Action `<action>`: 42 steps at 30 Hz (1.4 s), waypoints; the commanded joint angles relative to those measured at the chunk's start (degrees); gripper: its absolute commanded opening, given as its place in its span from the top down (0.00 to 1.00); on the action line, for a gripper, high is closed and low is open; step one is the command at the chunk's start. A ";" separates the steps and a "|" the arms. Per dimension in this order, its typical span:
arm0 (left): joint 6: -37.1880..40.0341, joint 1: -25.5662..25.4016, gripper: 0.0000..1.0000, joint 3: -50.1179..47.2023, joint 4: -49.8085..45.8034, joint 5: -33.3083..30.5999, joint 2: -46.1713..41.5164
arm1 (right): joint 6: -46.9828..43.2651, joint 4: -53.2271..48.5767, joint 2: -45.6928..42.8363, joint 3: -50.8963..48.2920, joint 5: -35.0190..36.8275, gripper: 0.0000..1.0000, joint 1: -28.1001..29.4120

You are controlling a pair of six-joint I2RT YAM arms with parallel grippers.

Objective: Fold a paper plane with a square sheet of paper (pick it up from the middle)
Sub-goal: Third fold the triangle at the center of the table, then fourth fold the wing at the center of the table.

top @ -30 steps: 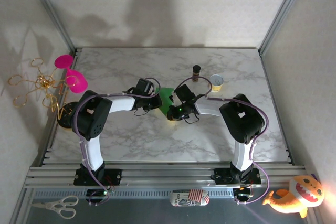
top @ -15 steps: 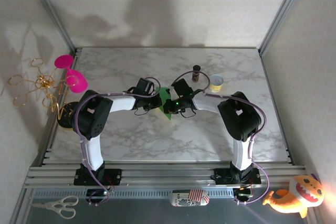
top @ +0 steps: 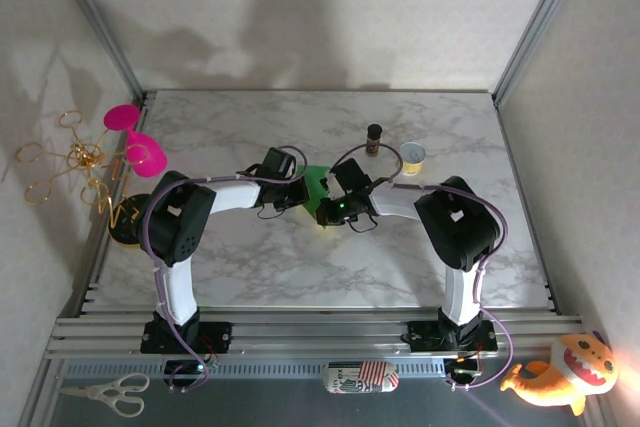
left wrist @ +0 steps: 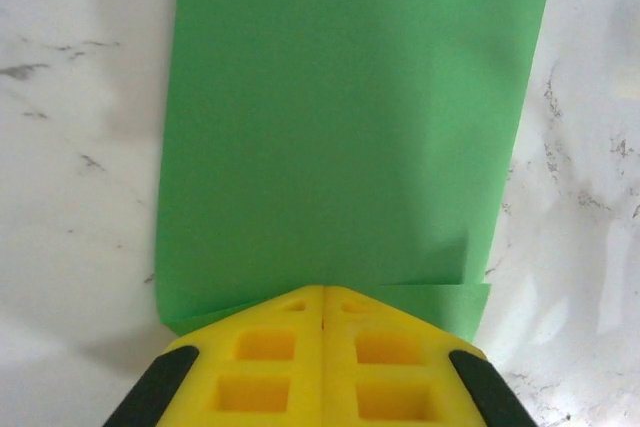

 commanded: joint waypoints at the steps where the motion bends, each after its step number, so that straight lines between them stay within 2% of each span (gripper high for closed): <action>1: 0.08 0.72 0.96 -1.12 -8.49 -7.99 3.78 | -2.27 -9.46 -1.89 -4.87 2.00 0.96 -0.23; 6: -0.09 0.62 0.95 -0.09 -7.12 -4.95 3.15 | -2.63 -7.89 -5.87 -8.08 2.57 0.95 -0.66; 8: -0.97 0.44 0.94 0.94 -5.70 -1.49 2.27 | -1.44 -4.73 -8.46 -7.80 1.99 0.95 -1.05; 12: -4.93 0.35 0.85 3.25 -1.68 4.62 -1.51 | 1.72 2.07 -12.52 -6.21 2.56 0.92 -1.07; 15: -7.56 0.85 0.75 3.87 -0.48 3.07 -5.21 | 3.29 4.48 -12.83 -4.75 3.99 0.90 -1.02; 20: -11.35 4.12 0.66 -1.28 1.96 -0.63 -10.42 | 2.94 0.64 -6.65 0.67 5.68 0.89 0.02; 25: -13.23 6.74 0.56 -7.31 5.28 1.30 -12.32 | 3.20 -1.57 -1.64 3.66 7.68 0.89 0.35; 34: -14.70 6.20 0.55 -9.90 8.27 7.58 -9.17 | 4.55 -3.98 2.21 4.74 11.75 0.88 0.18; 42: -13.81 4.84 0.61 -7.86 7.49 9.18 -5.51 | 4.91 -5.74 3.55 4.43 12.41 0.87 -0.01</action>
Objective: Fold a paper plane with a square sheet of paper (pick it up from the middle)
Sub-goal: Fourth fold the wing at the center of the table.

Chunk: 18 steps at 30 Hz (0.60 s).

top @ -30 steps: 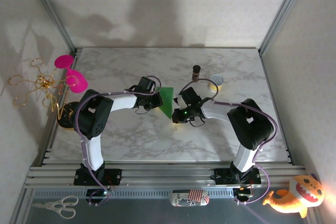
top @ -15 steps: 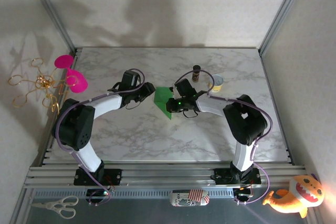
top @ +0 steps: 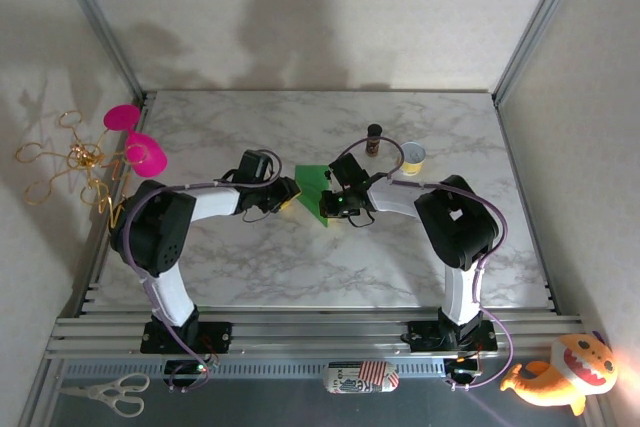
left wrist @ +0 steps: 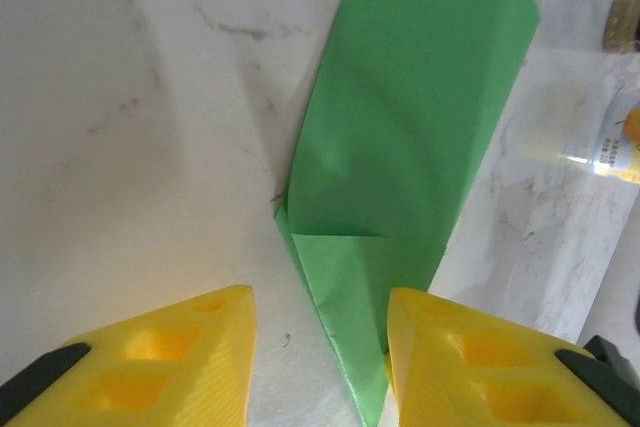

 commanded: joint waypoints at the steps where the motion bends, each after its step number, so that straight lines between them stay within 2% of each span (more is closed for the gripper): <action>1: 0.13 -0.65 0.61 1.81 0.36 1.44 1.65 | 0.53 -3.36 2.32 0.09 2.37 0.87 0.04; 4: 0.29 -0.83 0.62 2.67 0.38 1.62 2.64 | 0.55 -3.27 2.41 -0.15 2.27 0.88 0.03; 10: 1.23 -0.79 0.72 4.36 -0.89 0.68 3.89 | 0.42 -3.13 2.50 -0.32 1.92 0.89 0.04; 18: 1.98 -0.74 0.67 5.50 -2.74 -0.90 4.91 | 0.16 -3.08 2.67 -0.56 1.70 0.89 0.04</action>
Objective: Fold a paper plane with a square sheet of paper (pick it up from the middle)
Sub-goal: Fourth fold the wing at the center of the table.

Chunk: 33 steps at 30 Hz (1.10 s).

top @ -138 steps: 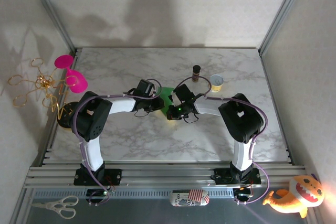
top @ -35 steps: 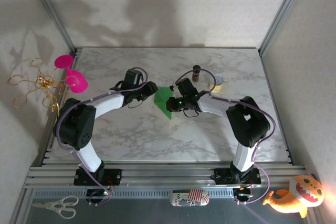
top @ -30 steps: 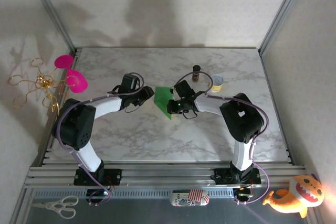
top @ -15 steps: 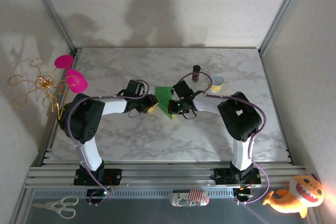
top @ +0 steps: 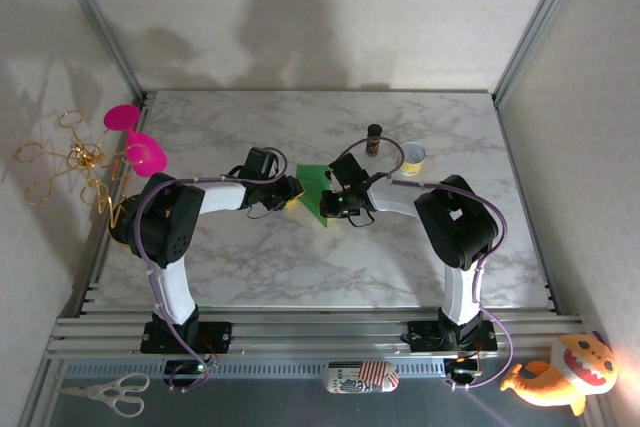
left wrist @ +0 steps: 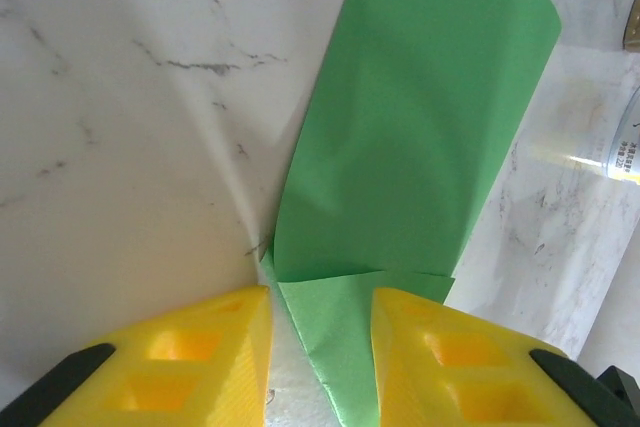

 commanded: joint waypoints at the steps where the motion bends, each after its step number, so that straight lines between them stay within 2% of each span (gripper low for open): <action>1: 1.26 -0.34 0.67 1.45 -1.92 -1.37 0.92 | -0.03 -3.18 2.62 -0.66 1.70 0.89 0.02; 8: 1.64 -0.32 0.76 1.81 0.19 1.49 1.02 | -0.20 -3.25 2.87 -0.82 1.70 0.90 -0.01; 18: 5.37 -0.31 0.78 1.30 3.16 6.88 1.28 | -0.56 -3.25 3.21 -1.23 1.52 0.91 -0.04; 28: 9.43 0.71 0.77 4.05 0.83 7.47 4.60 | -2.06 -3.63 3.49 -1.58 1.26 0.91 -0.14; 33: 11.04 1.77 0.80 7.15 -0.78 7.82 6.46 | -4.78 -3.83 3.76 -1.52 1.26 0.92 -0.31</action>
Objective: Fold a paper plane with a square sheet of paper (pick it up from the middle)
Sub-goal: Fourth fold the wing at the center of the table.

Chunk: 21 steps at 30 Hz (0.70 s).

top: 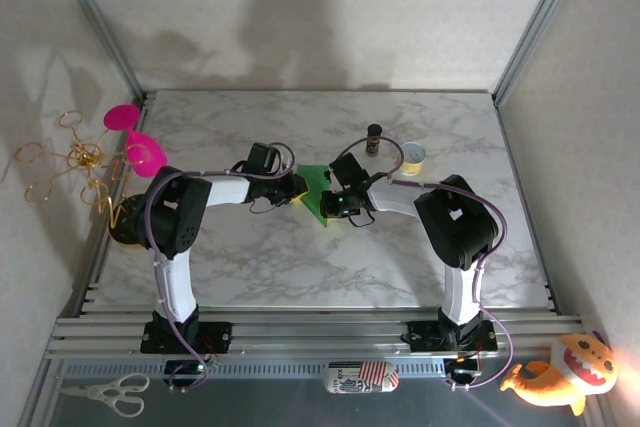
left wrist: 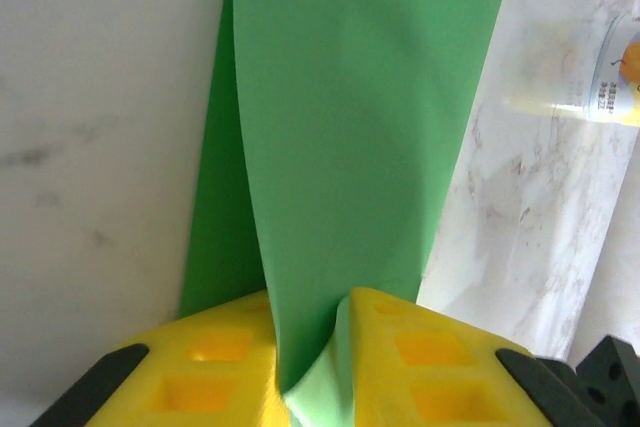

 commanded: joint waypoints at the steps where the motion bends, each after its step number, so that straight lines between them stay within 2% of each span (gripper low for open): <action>1: 2.61 0.94 0.81 2.22 -1.78 0.92 1.47 | -3.02 -3.97 3.65 -1.42 1.63 0.91 -0.37; 9: 2.16 1.13 0.93 0.32 -1.19 1.53 0.42 | -5.69 -2.63 0.79 -0.61 0.02 0.89 -1.30; 13: -1.97 0.76 0.96 -1.84 1.81 0.10 -2.45 | -8.62 0.47 -4.34 -0.38 1.48 0.76 -1.30; 17: -7.24 -1.11 0.96 -3.65 1.79 -7.02 -6.91 | -12.40 5.73 -10.48 -3.40 7.26 0.62 -1.01; 21: -12.23 -4.09 0.96 -4.30 0.24 -15.65 -10.37 | -17.50 11.70 -14.89 -8.59 14.01 0.58 0.85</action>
